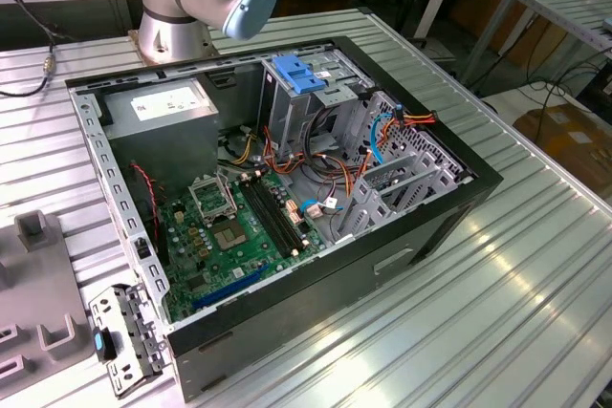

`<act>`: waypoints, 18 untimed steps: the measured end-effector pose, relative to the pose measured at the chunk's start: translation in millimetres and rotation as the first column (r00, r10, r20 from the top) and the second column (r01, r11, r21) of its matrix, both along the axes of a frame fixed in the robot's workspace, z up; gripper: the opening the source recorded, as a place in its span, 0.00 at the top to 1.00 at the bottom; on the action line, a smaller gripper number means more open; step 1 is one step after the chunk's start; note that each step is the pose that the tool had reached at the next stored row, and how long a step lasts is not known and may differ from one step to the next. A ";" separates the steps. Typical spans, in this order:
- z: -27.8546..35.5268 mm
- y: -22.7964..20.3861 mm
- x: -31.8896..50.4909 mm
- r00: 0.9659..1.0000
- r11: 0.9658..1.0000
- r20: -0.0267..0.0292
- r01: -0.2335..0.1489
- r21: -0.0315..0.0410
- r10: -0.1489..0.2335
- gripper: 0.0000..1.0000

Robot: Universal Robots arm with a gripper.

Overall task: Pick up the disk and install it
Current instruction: 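Pick up the disk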

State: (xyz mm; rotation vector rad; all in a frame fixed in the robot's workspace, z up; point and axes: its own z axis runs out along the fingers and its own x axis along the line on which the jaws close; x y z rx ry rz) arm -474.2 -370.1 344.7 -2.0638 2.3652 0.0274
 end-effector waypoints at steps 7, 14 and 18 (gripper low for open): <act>-14.5 0.5 0.0 1.000 0.999 0.000 -0.002 -0.035 0.002 0.40; -22.1 7.0 0.3 1.000 0.999 0.014 -0.015 -0.040 0.016 0.40; -31.0 7.0 -0.2 1.000 0.999 0.016 -0.026 -0.040 0.026 0.40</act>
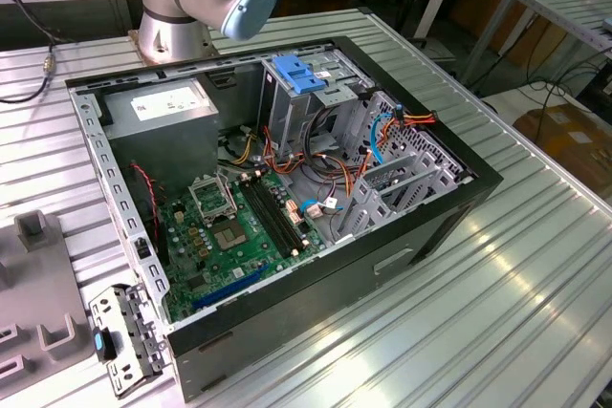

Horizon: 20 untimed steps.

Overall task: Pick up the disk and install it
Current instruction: 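Pick up the disk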

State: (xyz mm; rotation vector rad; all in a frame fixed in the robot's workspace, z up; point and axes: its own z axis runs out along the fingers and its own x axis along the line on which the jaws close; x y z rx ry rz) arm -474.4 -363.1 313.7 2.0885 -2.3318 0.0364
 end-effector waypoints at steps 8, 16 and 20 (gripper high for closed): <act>-13.0 -1.0 0.0 1.000 1.000 0.000 -0.009 0.000 0.009 0.40; -15.5 -1.6 -0.1 1.000 1.000 0.000 -0.009 0.000 0.009 0.40; -15.6 -1.6 -0.1 1.000 1.000 0.001 -0.009 0.000 0.009 0.42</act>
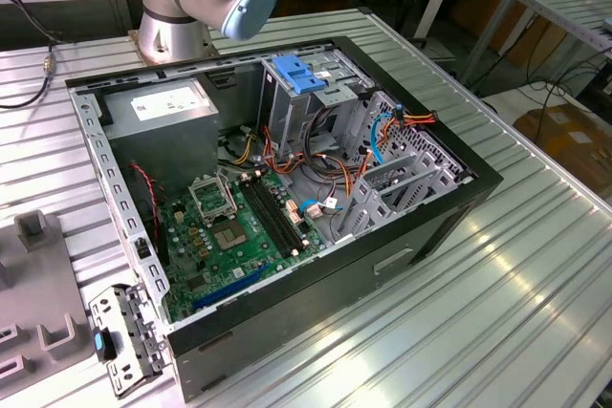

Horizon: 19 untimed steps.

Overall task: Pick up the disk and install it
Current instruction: 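Pick up the disk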

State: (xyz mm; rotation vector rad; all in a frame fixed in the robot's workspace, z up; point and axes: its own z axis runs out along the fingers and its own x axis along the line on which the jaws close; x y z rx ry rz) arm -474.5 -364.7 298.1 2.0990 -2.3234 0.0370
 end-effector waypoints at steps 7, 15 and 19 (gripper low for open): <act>0.0 0.0 0.0 1.000 1.000 0.000 0.000 0.000 0.000 0.50; 0.0 0.0 0.0 1.000 1.000 0.000 -0.017 0.000 0.017 0.57; -0.1 0.0 0.0 1.000 1.000 0.000 -0.018 0.000 0.018 0.57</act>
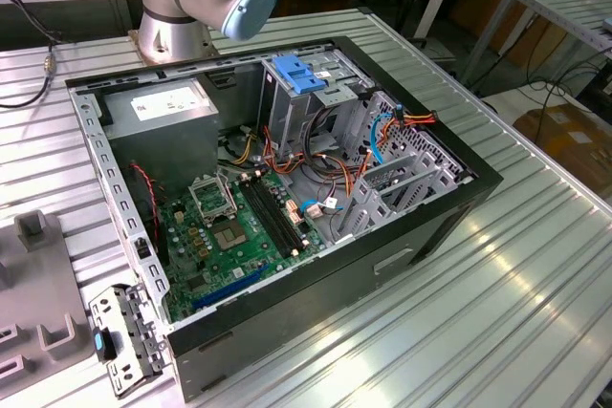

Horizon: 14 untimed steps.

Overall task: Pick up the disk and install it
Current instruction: 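Pick up the disk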

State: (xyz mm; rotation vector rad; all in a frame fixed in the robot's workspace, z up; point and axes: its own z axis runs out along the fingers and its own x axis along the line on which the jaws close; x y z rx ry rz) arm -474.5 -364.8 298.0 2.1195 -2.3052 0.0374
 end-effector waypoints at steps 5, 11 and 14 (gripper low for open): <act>-2.5 0.0 0.0 1.000 1.000 0.001 -0.001 0.000 0.001 0.57; -3.5 0.0 0.0 1.000 1.000 0.001 -0.003 0.000 0.003 0.57; -3.8 0.0 0.0 1.000 1.000 0.001 -0.006 0.000 0.006 0.57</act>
